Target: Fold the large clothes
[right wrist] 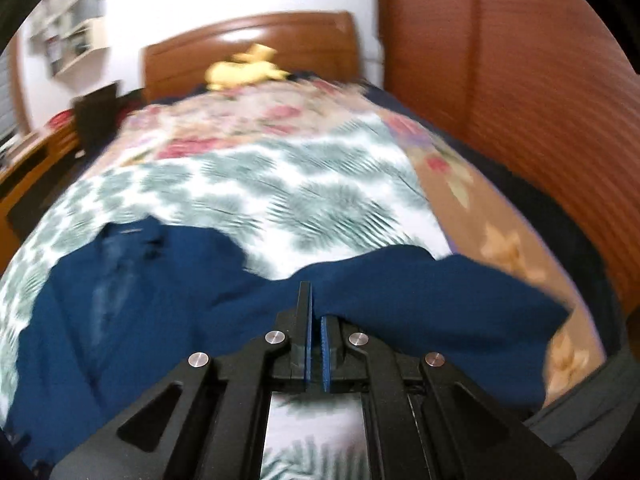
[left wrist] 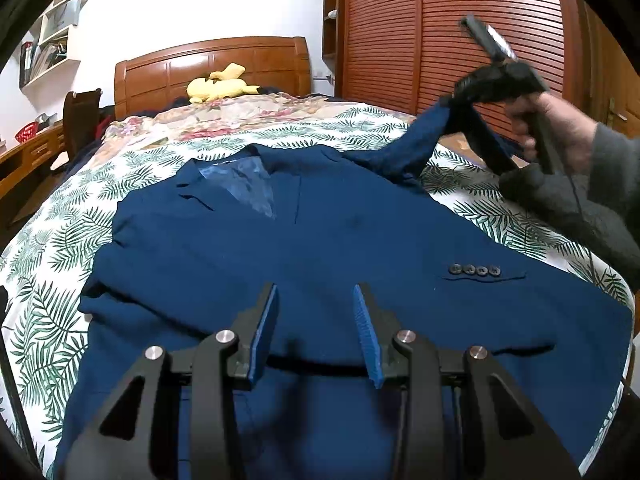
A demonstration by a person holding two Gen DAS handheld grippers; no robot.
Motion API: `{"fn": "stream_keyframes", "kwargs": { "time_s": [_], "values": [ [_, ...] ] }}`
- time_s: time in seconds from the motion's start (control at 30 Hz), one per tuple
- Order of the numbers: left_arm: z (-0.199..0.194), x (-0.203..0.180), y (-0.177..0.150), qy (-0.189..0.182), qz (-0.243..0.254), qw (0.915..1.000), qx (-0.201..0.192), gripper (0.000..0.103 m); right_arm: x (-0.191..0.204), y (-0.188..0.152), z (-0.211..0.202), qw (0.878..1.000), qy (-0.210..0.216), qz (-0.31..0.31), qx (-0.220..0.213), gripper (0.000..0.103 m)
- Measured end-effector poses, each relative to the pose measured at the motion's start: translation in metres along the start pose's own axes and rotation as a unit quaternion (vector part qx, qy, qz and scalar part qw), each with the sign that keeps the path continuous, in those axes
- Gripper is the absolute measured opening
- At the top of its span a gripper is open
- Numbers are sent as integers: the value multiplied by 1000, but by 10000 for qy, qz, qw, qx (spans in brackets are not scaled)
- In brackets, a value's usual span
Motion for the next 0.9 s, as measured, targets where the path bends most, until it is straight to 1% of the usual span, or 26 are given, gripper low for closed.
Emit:
{"fn": "stream_keyframes", "kwargs": {
  "time_s": [0.1,0.13,0.2,0.3,0.33,0.43,0.5,0.53,0.57,0.6,0.63,0.67,0.73,0.83,0.9],
  "values": [
    [-1,2,0,6,-42,10000,1,37,48,6,-22,9981,515,-328,-68,1],
    [-1,2,0,9,-48,10000,3,37,61,3,-25,9971,636,-422,-63,1],
    [-1,2,0,13,-48,10000,7,37,104,-7,-41,9918,1003,-796,16,1],
    [-1,2,1,12,-46,10000,-5,37,142,-28,-50,9845,1311,-1129,274,1],
    [-2,2,1,12,-45,10000,-13,37,154,-39,-51,9813,1423,-1217,454,1],
    [-3,3,1,17,-53,10000,-30,37,168,-62,-52,9773,1473,-1322,757,1],
    [-5,3,1,17,-65,10000,-37,37,167,-71,-57,9761,1462,-1366,851,7],
    [-5,3,2,21,-67,10000,-43,37,168,-76,-58,9751,1464,-1408,892,16],
    [-6,4,2,41,-70,10000,-53,37,166,-76,-59,9747,1467,-1423,904,29],
    [-6,5,3,59,-74,9999,-57,37,166,-76,-62,9748,1460,-1427,899,37],
    [-7,5,3,68,-84,9999,-59,37,166,-75,-66,9751,1452,-1430,876,49],
    [-7,7,4,73,-97,9999,-60,37,165,-74,-70,9756,1441,-1437,820,57],
    [-10,10,6,102,-108,9998,-91,37,164,-69,-78,9762,1398,-1493,715,59],
    [-17,18,11,189,-109,9996,-203,37,160,-61,-84,9771,1306,-1558,634,60],
    [-21,25,13,270,-133,9992,-253,37,154,-54,-84,9797,1185,-1513,577,61]
  ]
}}
Point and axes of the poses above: each gripper's, at about its wrist camera, not at the fingertips, and z roughly the way its jaws point, x to its left, y to its top, the point moved 6 cm from there along z, roughly the way its jaws point, and after that the axes turned 10 degrees about -x, right-handed, at the moved point
